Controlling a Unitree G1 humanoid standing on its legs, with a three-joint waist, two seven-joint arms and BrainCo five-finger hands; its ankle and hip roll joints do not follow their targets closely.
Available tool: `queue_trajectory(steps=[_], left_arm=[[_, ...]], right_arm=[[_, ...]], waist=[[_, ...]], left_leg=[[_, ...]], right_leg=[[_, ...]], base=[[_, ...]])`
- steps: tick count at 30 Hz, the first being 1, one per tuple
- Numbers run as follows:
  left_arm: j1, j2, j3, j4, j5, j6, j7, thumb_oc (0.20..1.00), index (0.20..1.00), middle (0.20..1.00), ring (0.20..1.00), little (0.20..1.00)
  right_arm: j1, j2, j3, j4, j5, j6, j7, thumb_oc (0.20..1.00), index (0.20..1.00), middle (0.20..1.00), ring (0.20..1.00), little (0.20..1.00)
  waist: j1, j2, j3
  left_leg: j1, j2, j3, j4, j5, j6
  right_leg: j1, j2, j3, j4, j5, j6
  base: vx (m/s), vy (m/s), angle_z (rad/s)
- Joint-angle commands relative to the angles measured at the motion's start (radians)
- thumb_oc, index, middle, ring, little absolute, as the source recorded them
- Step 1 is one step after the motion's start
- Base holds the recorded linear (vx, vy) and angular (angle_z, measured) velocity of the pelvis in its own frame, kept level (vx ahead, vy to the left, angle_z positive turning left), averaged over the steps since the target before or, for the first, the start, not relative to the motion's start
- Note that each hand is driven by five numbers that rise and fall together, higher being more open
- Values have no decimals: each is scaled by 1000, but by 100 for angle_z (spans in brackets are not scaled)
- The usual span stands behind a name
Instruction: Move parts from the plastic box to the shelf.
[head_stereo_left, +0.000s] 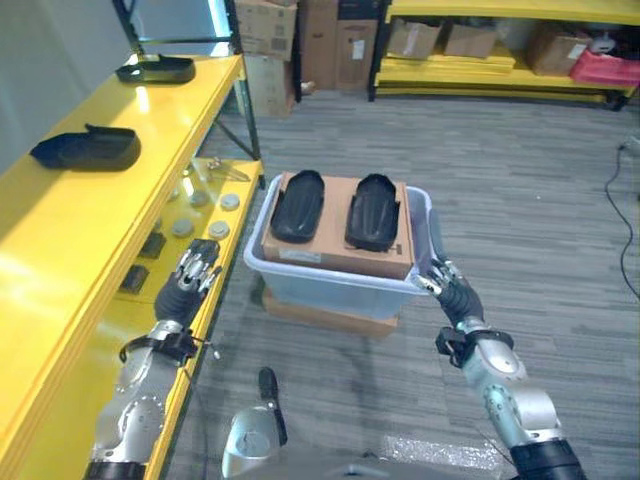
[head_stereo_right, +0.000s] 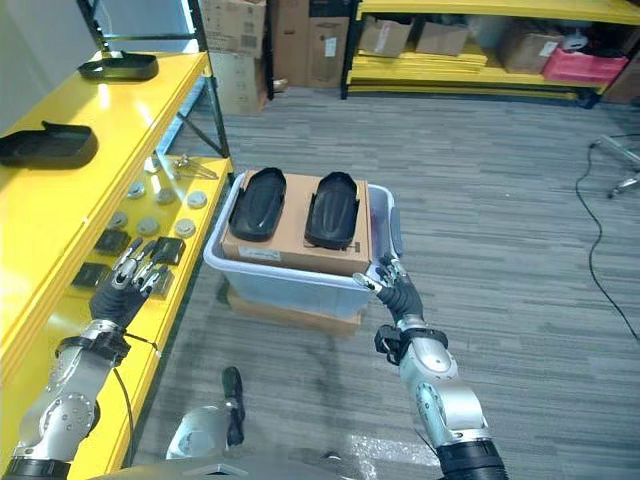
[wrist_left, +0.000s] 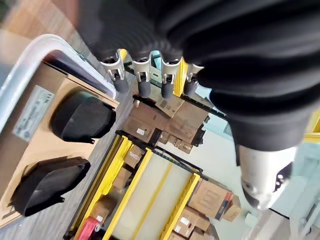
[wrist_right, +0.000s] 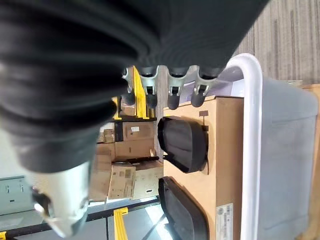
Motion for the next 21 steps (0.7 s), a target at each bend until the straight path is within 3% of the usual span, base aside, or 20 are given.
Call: queue_trajectory(steps=[1, 6, 7, 8, 9, 10, 11, 14, 15, 16, 17, 18, 21], left_arm=[[-16, 41, 28, -99, 1, -33, -66, 1000, 1000, 1000, 1000, 1000], [-40, 51, 21, -104, 16, 33, -107, 1000, 1000, 1000, 1000, 1000], [-45, 53, 20, -103, 34, 48, -122, 1000, 1000, 1000, 1000, 1000], [-45, 54, 21, -103, 37, 50, -126, 1000, 1000, 1000, 1000, 1000], [-39, 58, 24, -104, 42, 54, -143, 1000, 1000, 1000, 1000, 1000], [-38, 58, 25, -104, 42, 54, -143, 1000, 1000, 1000, 1000, 1000], [-21, 66, 27, -106, 39, 32, -150, 1000, 1000, 1000, 1000, 1000], [-23, 81, 23, -128, 6, 1, -117, 1000, 1000, 1000, 1000, 1000], [-45, 99, 23, -138, -13, 0, -83, 1000, 1000, 1000, 1000, 1000], [-54, 111, 19, -133, -32, -18, -63, 1000, 1000, 1000, 1000, 1000], [-54, 113, 18, -129, -41, -27, -58, 1000, 1000, 1000, 1000, 1000], [-45, 111, 18, -118, -56, -34, -58, 1000, 1000, 1000, 1000, 1000], [-19, 85, 6, -124, -72, -17, -68, 1000, 1000, 1000, 1000, 1000]], right_arm=[[-112, 12, -15, -49, 21, -90, -3, 1000, 1000, 1000, 1000, 1000], [-145, 66, -1, -45, 18, -78, -68, 1000, 1000, 1000, 1000, 1000], [-139, 85, 2, -51, 8, -79, -78, 1000, 1000, 1000, 1000, 1000], [-136, 89, 2, -53, 5, -79, -79, 1000, 1000, 1000, 1000, 1000], [-125, 101, -2, -65, -4, -79, -76, 1000, 1000, 1000, 1000, 1000], [-125, 101, -1, -66, -5, -78, -76, 1000, 1000, 1000, 1000, 1000], [-112, 117, 1, -81, -33, -76, -67, 1000, 1000, 1000, 1000, 1000], [-132, 124, -3, -75, -60, -81, -47, 1000, 1000, 1000, 1000, 1000], [-143, 125, -10, -66, -62, -88, -24, 1000, 1000, 1000, 1000, 1000], [-153, 116, -18, -64, -61, -83, -10, 1000, 1000, 1000, 1000, 1000], [-157, 111, -20, -65, -60, -79, -9, 1000, 1000, 1000, 1000, 1000], [-158, 98, -27, -68, -54, -66, -3, 1000, 1000, 1000, 1000, 1000], [-142, 73, -46, -96, -53, -29, 14, 1000, 1000, 1000, 1000, 1000]], waist=[[53, -45, -8], [87, -50, -29], [83, -47, -35], [81, -46, -36], [68, -30, -33], [69, -33, -34], [53, -14, -24], [53, 7, -11], [53, 0, -3], [44, -1, 6], [43, 0, 10], [43, -1, 9], [40, -18, -5]], left_leg=[[-39, -63, -9, 52, -30, 27], [-32, -136, -43, 86, -98, 89], [-6, -160, -49, 66, -107, 121], [0, -164, -52, 61, -110, 128], [36, -177, -63, 38, -124, 156], [36, -182, -61, 35, -124, 159], [72, -183, -64, 7, -136, 176], [100, -148, -67, -10, -136, 141], [94, -133, -80, 10, -155, 126], [103, -113, -74, 3, -159, 124], [98, -99, -59, 2, -143, 119], [102, -59, -55, 8, -128, 84], [100, -23, -31, 6, -103, 55]], right_leg=[[-59, 48, -59, 74, -30, -50], [-51, 47, -62, 203, -109, -43], [-99, 15, -70, 335, -76, -3], [-115, 6, -70, 378, -67, 5], [-189, -28, -60, 561, -25, 33], [-197, -35, -56, 574, -29, 36], [-289, -78, -32, 667, -2, 43], [-301, -138, -22, 462, 23, 33], [-305, -148, -14, 353, 59, 37], [-343, -176, 2, 339, 134, 58], [-346, -174, -6, 310, 134, 51], [-283, -151, -41, 207, 82, 50], [-206, -118, -74, 102, 75, 57]], base=[[267, 120, -7], [252, 101, 8], [196, 144, 10], [230, 221, 10], [119, 140, 27], [167, 166, 36], [90, 34, 59], [28, -141, -7], [-46, -261, -19], [-68, -231, -3], [-2, -269, 3], [34, -230, -1], [119, -216, -2]])
